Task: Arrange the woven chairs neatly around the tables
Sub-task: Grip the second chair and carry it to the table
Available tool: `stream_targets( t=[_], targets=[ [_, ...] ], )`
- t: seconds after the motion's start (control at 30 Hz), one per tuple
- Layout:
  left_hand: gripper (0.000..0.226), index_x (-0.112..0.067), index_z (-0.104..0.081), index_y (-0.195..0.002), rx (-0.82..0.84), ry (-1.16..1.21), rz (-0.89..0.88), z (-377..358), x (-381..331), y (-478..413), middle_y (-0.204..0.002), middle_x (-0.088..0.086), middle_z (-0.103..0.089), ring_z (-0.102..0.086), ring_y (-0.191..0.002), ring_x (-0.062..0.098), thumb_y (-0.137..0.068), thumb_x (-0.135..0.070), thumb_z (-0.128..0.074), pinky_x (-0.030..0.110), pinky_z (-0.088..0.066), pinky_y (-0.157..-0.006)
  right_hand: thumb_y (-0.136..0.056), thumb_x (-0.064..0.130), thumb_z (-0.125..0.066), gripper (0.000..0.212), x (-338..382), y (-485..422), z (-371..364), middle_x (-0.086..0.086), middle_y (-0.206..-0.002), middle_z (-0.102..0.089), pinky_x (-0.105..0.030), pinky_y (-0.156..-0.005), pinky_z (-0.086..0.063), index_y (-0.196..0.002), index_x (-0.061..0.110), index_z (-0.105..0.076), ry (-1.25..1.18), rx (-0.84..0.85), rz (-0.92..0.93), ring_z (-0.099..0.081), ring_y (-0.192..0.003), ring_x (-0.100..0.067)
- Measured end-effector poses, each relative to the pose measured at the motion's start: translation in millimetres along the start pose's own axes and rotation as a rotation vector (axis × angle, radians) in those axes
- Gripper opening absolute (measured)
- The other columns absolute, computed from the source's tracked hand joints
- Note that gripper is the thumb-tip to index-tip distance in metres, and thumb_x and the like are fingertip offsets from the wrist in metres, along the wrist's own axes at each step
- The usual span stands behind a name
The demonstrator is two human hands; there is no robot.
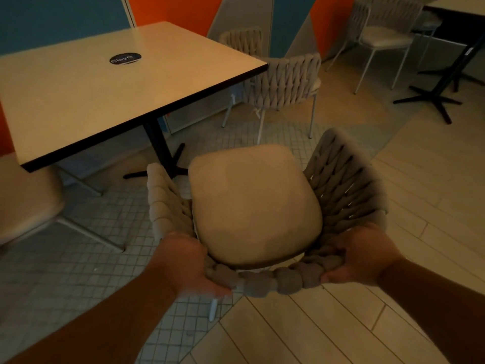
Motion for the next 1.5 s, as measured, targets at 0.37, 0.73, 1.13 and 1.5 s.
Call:
stream_targets(
  t=[0.37,0.73,1.13,1.5],
  targets=[
    [0.105,-0.027,-0.067,-0.064,-0.134,0.161,0.185,-27,-33,21,-0.056,-0.014,-0.059,-0.057,-0.068,0.009,-0.028,-0.112,-0.017,0.037,-0.05,-0.07,-0.026,0.111,-0.021,0.113,-28,-31,9,0.021,-0.084,-0.055,-0.027,-0.09,-0.044,-0.103,0.044,-0.069,0.044,0.11,0.068,-0.055,-0.095,-0.009],
    [0.088,-0.035,-0.058,-0.09,-0.191,0.245,0.167,-4,-38,46,-0.094,-0.023,-0.054,-0.051,-0.099,0.008,-0.047,-0.108,-0.036,0.031,-0.037,-0.09,-0.041,0.11,-0.01,0.126,-27,-38,15,0.008,-0.142,-0.05,-0.046,-0.117,-0.019,-0.137,0.04,-0.053,0.045,0.109,0.056,-0.029,-0.142,-0.024],
    [0.064,-0.014,-0.032,-0.144,-0.586,1.245,1.026,-23,58,19,-0.132,0.025,-0.052,-0.055,-0.109,0.039,-0.088,-0.011,-0.063,0.042,-0.051,-0.084,-0.087,0.026,-0.066,0.092,-16,-44,-24,-0.02,-0.164,0.0,-0.053,-0.117,-0.029,-0.156,0.001,-0.01,-0.647,-0.339,-0.679,-0.021,-0.145,-0.047],
    [0.056,-0.013,-0.034,-0.137,-0.563,1.199,0.969,-21,47,24,-0.116,0.017,-0.06,-0.061,-0.1,0.038,-0.088,-0.009,-0.06,0.045,-0.053,-0.077,-0.092,0.022,-0.06,0.086,-13,-47,-18,-0.015,-0.166,0.003,-0.051,-0.119,-0.025,-0.158,0.006,-0.007,-0.621,-0.335,-0.729,-0.018,-0.147,-0.046]
  ],
)
Point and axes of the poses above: each hand's wrist, its own y-axis away from the middle knuckle, its own z-axis out of the back of the hand, x = y × z, the point moved 3 cm from there along -y, towards the middle knuckle
